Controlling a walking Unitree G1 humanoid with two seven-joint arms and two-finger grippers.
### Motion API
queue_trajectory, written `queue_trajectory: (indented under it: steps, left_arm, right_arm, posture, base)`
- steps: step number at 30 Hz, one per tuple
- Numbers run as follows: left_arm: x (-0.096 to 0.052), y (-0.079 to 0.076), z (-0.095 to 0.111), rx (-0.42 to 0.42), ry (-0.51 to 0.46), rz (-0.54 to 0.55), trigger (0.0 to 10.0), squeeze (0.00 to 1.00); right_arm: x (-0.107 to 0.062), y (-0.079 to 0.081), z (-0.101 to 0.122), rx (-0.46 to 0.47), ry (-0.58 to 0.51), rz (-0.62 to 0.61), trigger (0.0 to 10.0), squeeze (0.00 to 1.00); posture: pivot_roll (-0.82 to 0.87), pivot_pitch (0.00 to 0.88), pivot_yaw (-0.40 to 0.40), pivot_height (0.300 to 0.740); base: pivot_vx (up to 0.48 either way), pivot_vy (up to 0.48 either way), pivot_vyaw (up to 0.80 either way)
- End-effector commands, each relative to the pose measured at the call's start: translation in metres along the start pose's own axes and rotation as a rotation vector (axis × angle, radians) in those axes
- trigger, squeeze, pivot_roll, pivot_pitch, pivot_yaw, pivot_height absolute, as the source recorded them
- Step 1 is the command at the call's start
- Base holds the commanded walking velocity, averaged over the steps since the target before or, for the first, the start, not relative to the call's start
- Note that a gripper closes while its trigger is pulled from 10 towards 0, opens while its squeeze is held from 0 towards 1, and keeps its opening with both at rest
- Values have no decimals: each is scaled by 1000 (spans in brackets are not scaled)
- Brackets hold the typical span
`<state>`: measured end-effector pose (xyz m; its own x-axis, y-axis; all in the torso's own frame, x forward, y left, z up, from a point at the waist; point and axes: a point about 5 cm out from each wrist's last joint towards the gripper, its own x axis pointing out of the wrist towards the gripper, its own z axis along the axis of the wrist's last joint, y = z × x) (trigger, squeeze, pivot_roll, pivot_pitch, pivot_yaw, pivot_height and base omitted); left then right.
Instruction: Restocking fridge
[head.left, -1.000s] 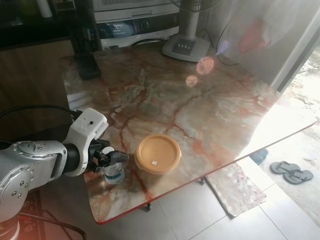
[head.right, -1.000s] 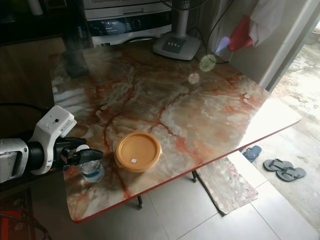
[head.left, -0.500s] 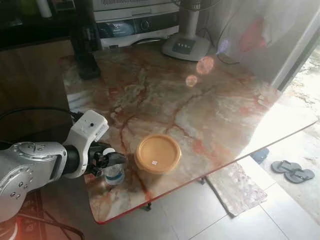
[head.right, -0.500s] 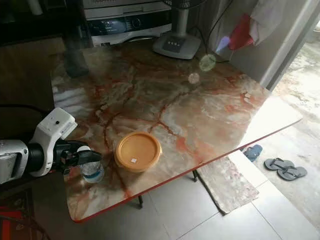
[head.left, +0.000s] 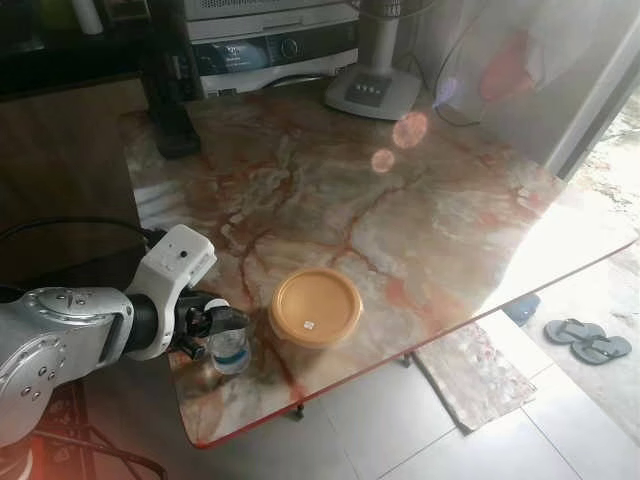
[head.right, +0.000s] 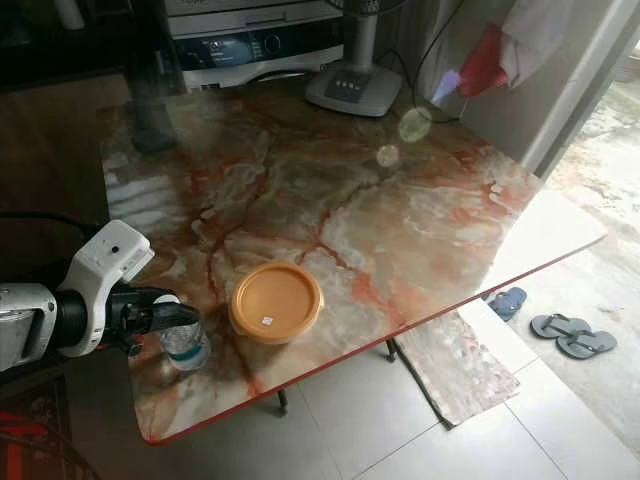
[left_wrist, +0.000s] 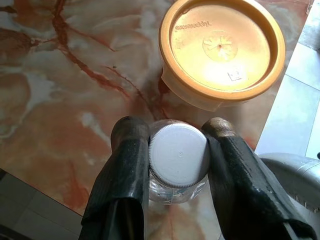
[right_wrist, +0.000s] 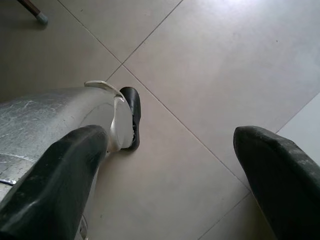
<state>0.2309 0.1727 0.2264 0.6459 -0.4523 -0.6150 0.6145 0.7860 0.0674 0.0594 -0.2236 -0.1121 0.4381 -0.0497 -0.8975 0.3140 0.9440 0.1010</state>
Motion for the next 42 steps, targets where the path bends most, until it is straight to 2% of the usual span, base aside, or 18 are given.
queue_trajectory:
  steps: [1,7,15,18,21,22,23,24,28,29,30,31,35,38,39,40,41,42]
  left_arm:
    - [0,1,-3,4,31,16,0,0]
    - [-6,11,0,0,18,98,0,0]
    - [-33,49,4,-33,-10,349,0,0]
    - [-49,70,-10,-67,27,473,0,0]
    - [-61,96,-45,-162,106,588,0,0]
    - [-61,96,-45,-162,106,588,0,0]
    - [-60,102,-63,-194,145,616,2000,0]
    - [-58,104,-74,-215,159,622,10000,0]
    - [-45,105,-99,-249,143,615,10000,0]
    - [-33,100,-113,-298,117,586,10000,0]
    - [-33,100,-113,-298,117,586,10000,0]
    - [-20,99,-135,-364,100,594,10000,0]
    - [-3,95,-163,-434,72,619,10000,0]
    - [19,81,-198,-432,134,575,10000,0]
    - [36,70,-228,-487,174,558,10000,0]
    - [40,66,-238,-507,197,561,10000,0]
    - [46,61,-246,-475,238,559,10000,0]
    - [54,54,-256,-389,292,536,10000,0]
  right_arm:
    - [-2,-3,-5,7,11,-9,10000,0]
    - [-2,-3,-4,6,11,-10,10000,0]
    - [-1,-2,-4,3,10,-4,10000,0]
    - [-1,-1,-4,3,9,-1,10000,0]
    - [-1,0,-4,0,9,1,10000,0]
    - [-1,0,-4,0,9,1,10000,0]
    - [-1,0,-4,1,8,2,10000,0]
    - [-1,0,-4,1,8,1,10000,0]
    - [-1,-1,-3,0,6,0,10000,0]
    - [-1,-1,-3,0,5,-1,10000,0]
    - [-1,-1,-3,0,5,-1,10000,0]
    - [-1,-1,-3,0,4,-3,10000,0]
    - [-1,-2,-2,-1,1,-5,10000,0]
    - [-1,-2,-1,-1,-2,-8,10000,0]
    - [-1,-3,-1,2,-5,-11,10000,0]
    - [-1,-3,0,3,-6,-13,10000,0]
    - [-1,-3,0,4,-8,-14,10000,0]
    - [-1,-4,0,9,-10,-16,10000,0]
  posture:
    - [303,67,-44,740]
    - [306,68,-45,740]
    - [322,74,-50,740]
    - [326,75,-49,740]
    - [332,80,-51,740]
    - [332,80,-51,740]
    - [329,81,-52,740]
    - [328,82,-53,740]
    - [319,85,-55,740]
    - [316,84,-56,740]
    - [316,84,-56,740]
    - [306,85,-60,740]
    - [294,83,-66,740]
    - [280,79,-64,740]
    - [275,79,-66,740]
    - [272,78,-67,740]
    - [267,76,-69,740]
    - [263,77,-68,740]
  base:
    - [0,0,0]
    - [0,0,0]
    - [0,0,0]
    - [0,0,0]
    - [0,0,0]
    - [0,0,0]
    - [0,0,0]
    - [0,0,0]
    - [0,0,0]
    - [0,0,0]
    - [0,0,0]
    - [0,0,0]
    - [0,0,0]
    - [0,0,0]
    - [0,0,0]
    - [0,0,0]
    - [0,0,0]
    - [0,0,0]
